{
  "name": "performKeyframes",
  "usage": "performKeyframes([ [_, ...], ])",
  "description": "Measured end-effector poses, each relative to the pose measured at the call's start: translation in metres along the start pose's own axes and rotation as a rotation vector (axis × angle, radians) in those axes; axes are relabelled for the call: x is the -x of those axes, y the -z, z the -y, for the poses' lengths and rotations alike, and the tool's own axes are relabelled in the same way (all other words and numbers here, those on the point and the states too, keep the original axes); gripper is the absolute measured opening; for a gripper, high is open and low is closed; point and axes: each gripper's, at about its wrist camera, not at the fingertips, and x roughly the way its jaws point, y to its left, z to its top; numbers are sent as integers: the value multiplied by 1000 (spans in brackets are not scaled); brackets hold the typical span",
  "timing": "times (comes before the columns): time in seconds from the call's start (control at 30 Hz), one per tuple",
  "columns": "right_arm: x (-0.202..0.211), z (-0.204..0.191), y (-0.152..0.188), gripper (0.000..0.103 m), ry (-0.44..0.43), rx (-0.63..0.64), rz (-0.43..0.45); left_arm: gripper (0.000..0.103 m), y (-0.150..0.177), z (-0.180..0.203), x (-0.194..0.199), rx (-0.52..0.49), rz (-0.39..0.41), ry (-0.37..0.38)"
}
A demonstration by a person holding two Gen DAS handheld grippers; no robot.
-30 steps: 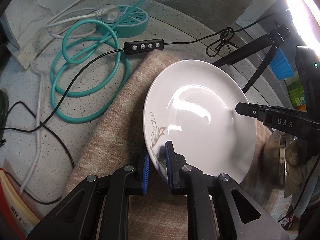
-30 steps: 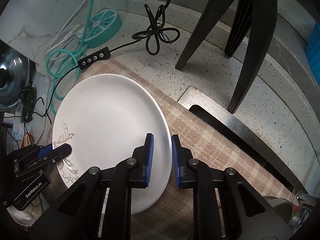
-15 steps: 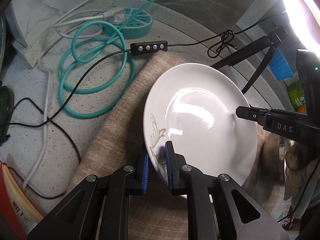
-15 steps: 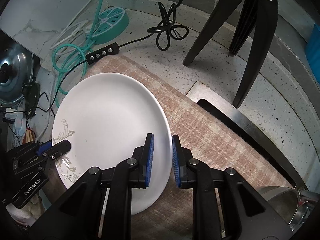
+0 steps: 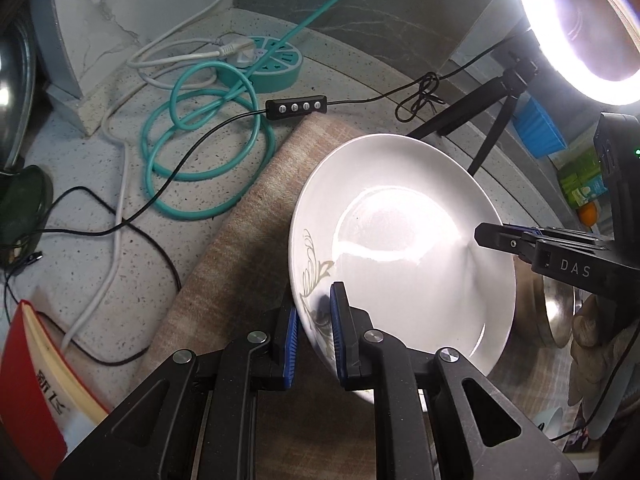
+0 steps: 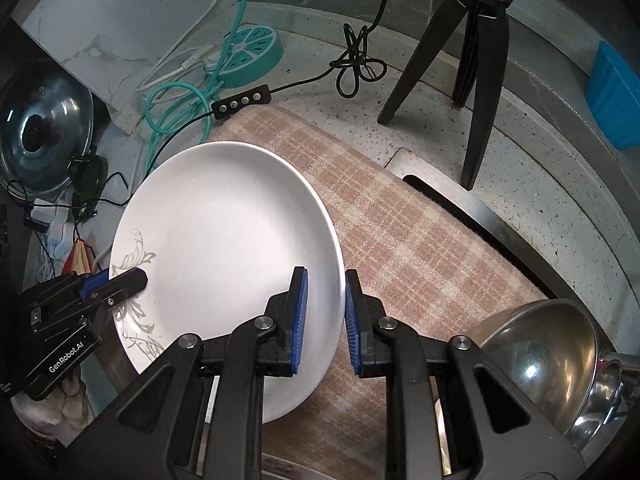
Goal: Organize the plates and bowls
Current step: 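Grasp the white plate rim with the left tool and lift it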
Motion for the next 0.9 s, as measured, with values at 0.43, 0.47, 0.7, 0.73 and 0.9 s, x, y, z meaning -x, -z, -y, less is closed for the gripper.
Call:
performKeyframes([
  [0.43, 41, -11, 47, 18, -19, -17, 27, 13, 35, 11, 39, -24, 42, 29],
  [0.47, 44, -11, 51, 18, -21, -19, 28, 13, 38, 12, 42, -28, 43, 33],
  [0.7, 65, -12, 87, 18, -24, -20, 40, 13, 59, 19, 58, -48, 48, 57],
  [0.73, 67, -11, 91, 18, -29, -28, 39, 13, 63, 20, 60, -51, 47, 63],
  [0.9, 77, -5, 118, 18, -40, -68, 48, 13, 79, 30, 66, -74, 43, 80],
])
